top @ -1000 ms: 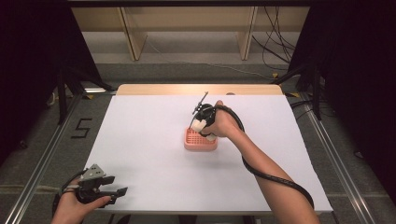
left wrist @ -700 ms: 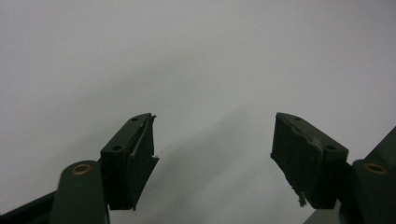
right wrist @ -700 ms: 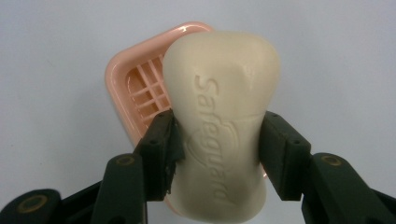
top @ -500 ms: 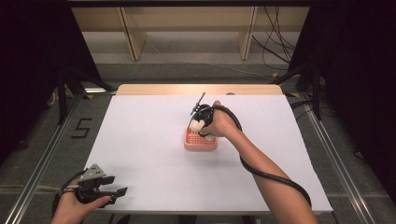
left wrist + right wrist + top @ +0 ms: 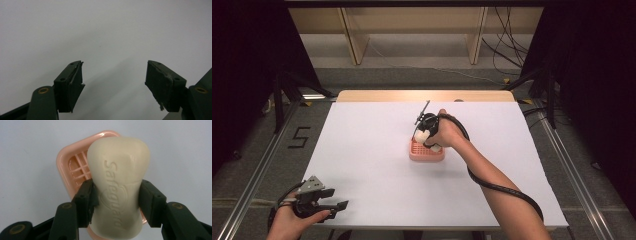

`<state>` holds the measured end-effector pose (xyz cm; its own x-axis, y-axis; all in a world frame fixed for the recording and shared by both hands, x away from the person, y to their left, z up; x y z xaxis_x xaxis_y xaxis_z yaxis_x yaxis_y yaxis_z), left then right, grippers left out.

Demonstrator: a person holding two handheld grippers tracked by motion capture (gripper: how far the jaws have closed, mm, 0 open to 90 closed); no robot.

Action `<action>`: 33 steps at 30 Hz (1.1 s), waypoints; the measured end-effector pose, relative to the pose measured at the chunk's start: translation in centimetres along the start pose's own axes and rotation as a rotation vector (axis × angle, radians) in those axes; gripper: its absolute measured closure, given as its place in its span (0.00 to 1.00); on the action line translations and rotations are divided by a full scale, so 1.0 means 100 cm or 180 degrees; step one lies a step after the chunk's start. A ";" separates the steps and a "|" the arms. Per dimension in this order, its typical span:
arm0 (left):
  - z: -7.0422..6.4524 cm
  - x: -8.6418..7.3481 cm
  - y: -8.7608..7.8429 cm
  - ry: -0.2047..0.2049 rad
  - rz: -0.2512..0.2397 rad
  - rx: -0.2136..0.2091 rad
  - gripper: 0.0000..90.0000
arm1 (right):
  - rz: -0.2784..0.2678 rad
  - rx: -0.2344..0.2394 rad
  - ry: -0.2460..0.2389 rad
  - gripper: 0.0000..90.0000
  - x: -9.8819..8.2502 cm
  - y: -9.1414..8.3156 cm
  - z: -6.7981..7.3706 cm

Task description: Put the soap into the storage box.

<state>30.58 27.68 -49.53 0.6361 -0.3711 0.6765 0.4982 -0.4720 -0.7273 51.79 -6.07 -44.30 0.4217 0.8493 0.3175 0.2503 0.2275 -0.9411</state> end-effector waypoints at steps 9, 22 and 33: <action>0.000 0.000 0.000 0.0005 0.0011 -0.0004 0.33 | 0.0041 0.0031 -0.0045 0.56 0.002 0.003 0.001; 0.000 0.000 0.000 -0.0005 0.0010 -0.0001 0.33 | 0.0050 0.0056 -0.0092 0.56 0.002 0.007 0.000; 0.000 0.000 0.000 -0.0012 0.0001 -0.0022 0.33 | -0.0109 0.0074 0.0004 0.45 0.002 0.010 -0.002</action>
<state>30.55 27.72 -49.53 0.6383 -0.3683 0.6759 0.4939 -0.4775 -0.7267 52.33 -5.76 -45.18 0.4143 0.8402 0.3497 0.2442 0.2675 -0.9321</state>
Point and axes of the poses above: each handheld gripper's, and its own axes: y roughly forward along the jaws, x roughly out of its top, z roughly to its left, the point moved 3 cm from there along y, roughly forward along the jaws
